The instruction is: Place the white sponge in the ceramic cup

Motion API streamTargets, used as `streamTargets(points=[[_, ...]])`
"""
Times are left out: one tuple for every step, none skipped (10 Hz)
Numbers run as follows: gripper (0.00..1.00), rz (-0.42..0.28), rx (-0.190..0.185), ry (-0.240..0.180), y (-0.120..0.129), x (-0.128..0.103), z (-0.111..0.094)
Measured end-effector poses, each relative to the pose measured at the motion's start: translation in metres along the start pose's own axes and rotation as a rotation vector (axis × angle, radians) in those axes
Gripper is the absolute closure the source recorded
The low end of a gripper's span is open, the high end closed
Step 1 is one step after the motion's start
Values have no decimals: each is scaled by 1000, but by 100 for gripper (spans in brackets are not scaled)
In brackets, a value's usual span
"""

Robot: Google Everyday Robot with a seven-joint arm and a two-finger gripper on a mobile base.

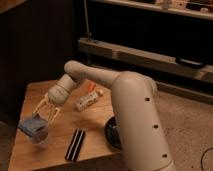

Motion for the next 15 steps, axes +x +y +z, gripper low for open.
streamTargets(points=[[100, 4, -10, -10, 1, 5, 6], [100, 11, -20, -21, 4, 12, 13], [100, 17, -22, -25, 5, 17, 16], [100, 26, -25, -28, 9, 23, 19], [100, 30, -29, -29, 10, 27, 22], [100, 33, -35, -27, 10, 30, 23], [100, 37, -40, -25, 10, 33, 25], [100, 42, -41, -22, 11, 35, 25], [100, 45, -42, -19, 12, 36, 24], [100, 49, -45, -17, 12, 37, 24], [100, 54, -48, -15, 13, 37, 22], [100, 57, -49, -12, 14, 37, 21], [100, 63, -50, -11, 15, 37, 19], [100, 71, -47, -8, 17, 38, 16], [100, 78, -40, -5, 18, 39, 12]])
